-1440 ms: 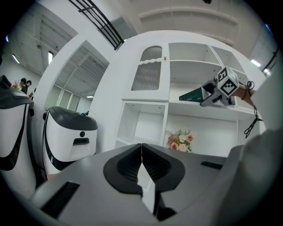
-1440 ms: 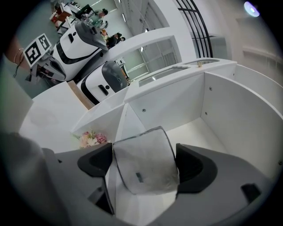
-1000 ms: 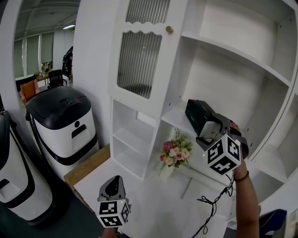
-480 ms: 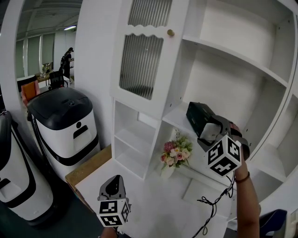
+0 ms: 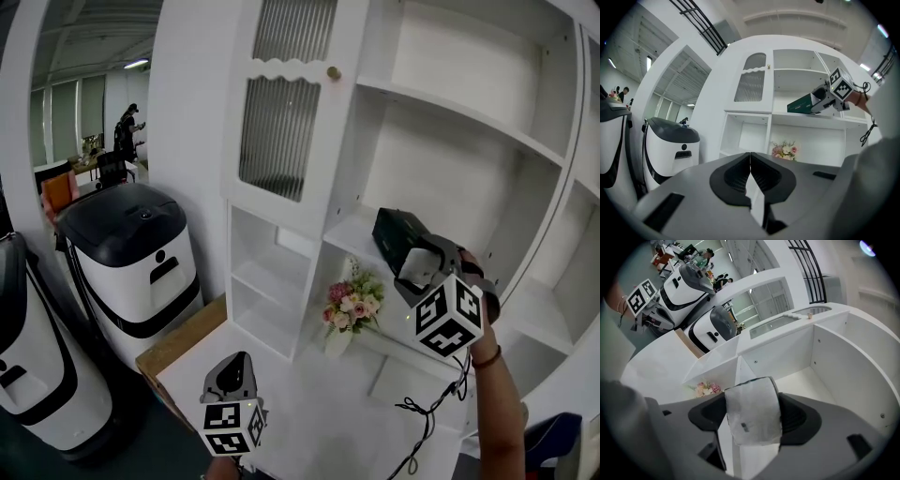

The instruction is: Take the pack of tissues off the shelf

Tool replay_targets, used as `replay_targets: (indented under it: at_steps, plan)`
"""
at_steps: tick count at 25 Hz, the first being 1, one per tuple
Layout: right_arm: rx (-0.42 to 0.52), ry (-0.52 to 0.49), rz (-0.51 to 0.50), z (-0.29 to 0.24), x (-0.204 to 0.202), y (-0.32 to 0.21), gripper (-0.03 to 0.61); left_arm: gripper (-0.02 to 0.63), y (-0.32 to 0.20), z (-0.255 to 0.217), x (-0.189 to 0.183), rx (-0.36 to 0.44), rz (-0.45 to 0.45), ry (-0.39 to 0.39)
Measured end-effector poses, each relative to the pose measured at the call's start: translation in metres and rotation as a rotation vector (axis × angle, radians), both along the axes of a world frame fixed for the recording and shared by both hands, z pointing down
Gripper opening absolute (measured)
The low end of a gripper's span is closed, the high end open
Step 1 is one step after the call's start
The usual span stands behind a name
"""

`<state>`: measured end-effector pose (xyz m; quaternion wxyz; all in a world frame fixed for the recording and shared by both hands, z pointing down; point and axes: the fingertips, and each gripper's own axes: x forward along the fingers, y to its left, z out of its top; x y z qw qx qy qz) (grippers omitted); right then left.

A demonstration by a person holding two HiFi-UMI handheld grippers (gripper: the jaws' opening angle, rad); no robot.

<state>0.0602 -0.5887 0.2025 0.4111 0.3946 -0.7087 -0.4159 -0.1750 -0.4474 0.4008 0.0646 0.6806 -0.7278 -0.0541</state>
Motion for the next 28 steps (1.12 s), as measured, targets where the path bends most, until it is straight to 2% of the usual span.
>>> replay_targets:
  at_steps: [4, 10, 13, 17, 22, 28]
  plan:
    - [0.011, -0.044, -0.015, -0.004, 0.000, 0.012, 0.334, 0.018, 0.007, -0.006, 0.002, 0.008, 0.007, -0.009]
    - [0.100, -0.078, -0.032, -0.016, 0.002, 0.037, 0.325, 0.018, 0.018, -0.012, 0.009, 0.018, 0.023, -0.022]
    - [0.124, -0.135, -0.055, -0.024, 0.001, 0.053, 0.325, 0.018, 0.023, -0.016, 0.012, 0.022, 0.037, -0.028]
    - [0.151, -0.261, -0.091, -0.032, 0.002, 0.080, 0.324, 0.018, 0.027, -0.022, 0.019, 0.024, 0.061, -0.036]
    - [0.147, -0.483, -0.131, -0.034, 0.013, 0.114, 0.324, 0.018, 0.025, -0.034, 0.036, 0.043, 0.105, -0.054]
    - [0.151, -0.713, -0.108, -0.015, 0.041, 0.146, 0.323, 0.018, 0.016, -0.042, 0.068, 0.058, 0.187, -0.063]
